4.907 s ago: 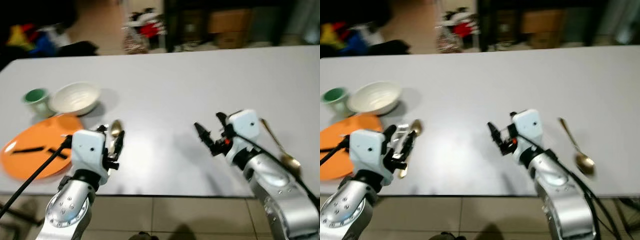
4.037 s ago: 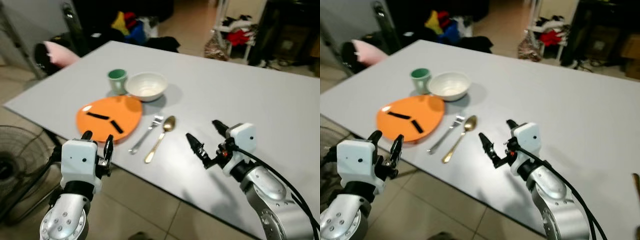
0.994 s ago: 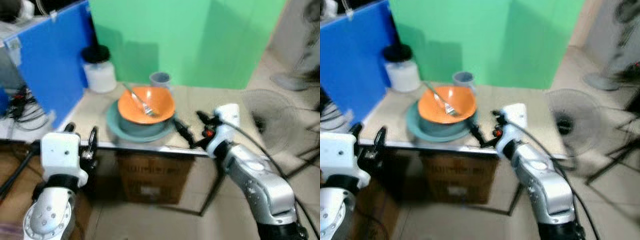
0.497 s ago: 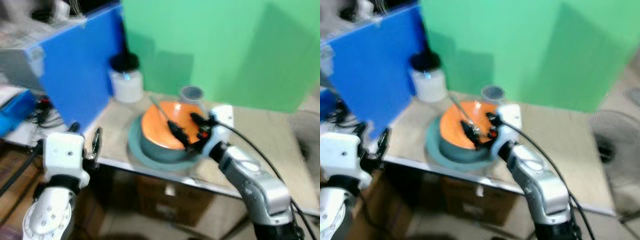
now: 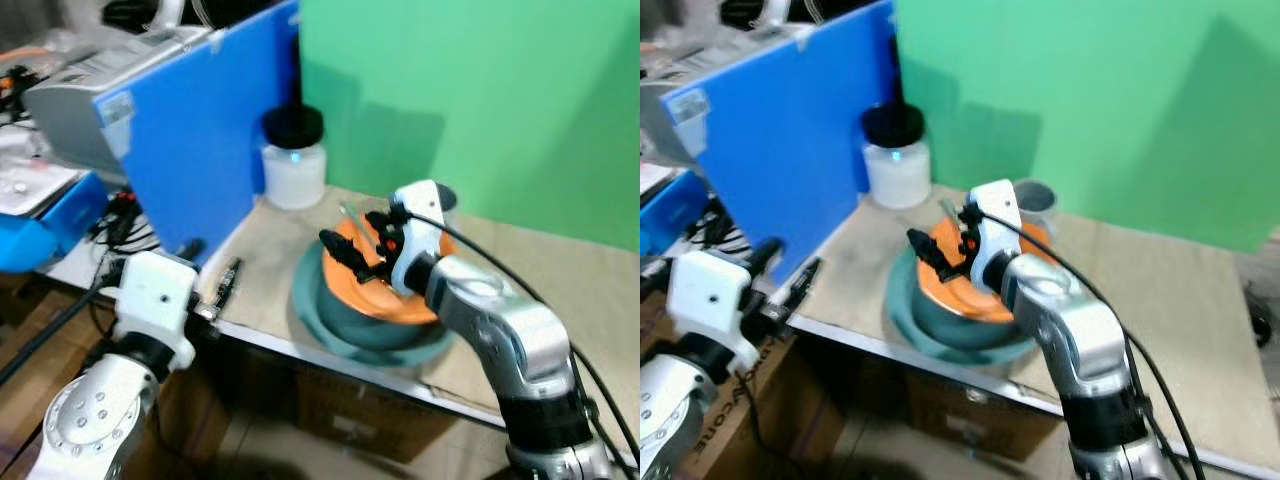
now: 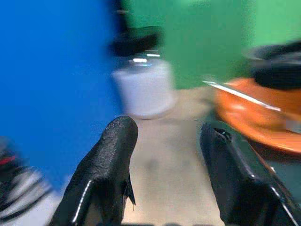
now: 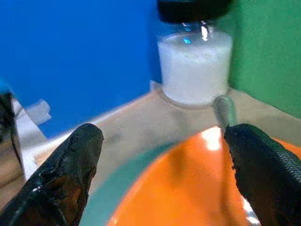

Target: Setting the table

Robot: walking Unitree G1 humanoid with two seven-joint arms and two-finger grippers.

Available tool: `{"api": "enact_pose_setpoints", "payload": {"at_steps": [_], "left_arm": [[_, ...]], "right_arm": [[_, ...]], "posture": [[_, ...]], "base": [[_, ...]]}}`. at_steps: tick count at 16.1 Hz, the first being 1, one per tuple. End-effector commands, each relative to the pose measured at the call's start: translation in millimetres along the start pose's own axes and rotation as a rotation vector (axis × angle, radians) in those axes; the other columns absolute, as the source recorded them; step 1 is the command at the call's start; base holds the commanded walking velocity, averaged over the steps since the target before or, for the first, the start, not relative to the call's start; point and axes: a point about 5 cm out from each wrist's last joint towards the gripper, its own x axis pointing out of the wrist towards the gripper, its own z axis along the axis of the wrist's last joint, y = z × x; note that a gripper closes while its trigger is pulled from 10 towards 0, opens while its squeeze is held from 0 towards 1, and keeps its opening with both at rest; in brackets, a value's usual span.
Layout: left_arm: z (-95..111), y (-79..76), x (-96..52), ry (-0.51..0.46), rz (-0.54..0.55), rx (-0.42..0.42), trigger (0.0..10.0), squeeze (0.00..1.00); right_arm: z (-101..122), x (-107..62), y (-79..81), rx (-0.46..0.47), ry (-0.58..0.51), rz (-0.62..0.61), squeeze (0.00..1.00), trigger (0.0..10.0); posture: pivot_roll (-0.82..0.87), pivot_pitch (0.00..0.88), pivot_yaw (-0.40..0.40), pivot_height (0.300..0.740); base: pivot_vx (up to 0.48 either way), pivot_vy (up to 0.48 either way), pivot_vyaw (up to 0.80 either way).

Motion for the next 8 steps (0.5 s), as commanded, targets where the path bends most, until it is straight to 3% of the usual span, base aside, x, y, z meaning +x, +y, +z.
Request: {"api": "enact_pose_setpoints", "payload": {"at_steps": [1,5,8], "left_arm": [[-2,-5.6,1.0,0.026,-0.103,-0.017,10.0,0.00],[-5,-16.4,2.8,0.073,-0.342,-0.034,10.0,0.00],[-5,-18.6,4.0,0.075,-0.406,-0.032,10.0,0.00]], "right_arm": [[1,8.5,-6.4,-0.039,0.068,-0.043,0.00,10.0],[-6,35.8,-24.7,-0.116,0.253,-0.068,0.00,10.0],[-6,47.6,-27.7,-0.127,0.287,-0.062,0.00,10.0]], "posture": [[0.00,0.000,0.037,0.740],[-0.01,0.000,0.029,0.740],[-0.02,0.000,0.027,0.740]], "base": [[0.000,0.000,0.00],[0.000,0.000,0.00],[0.000,0.000,0.00]]}}
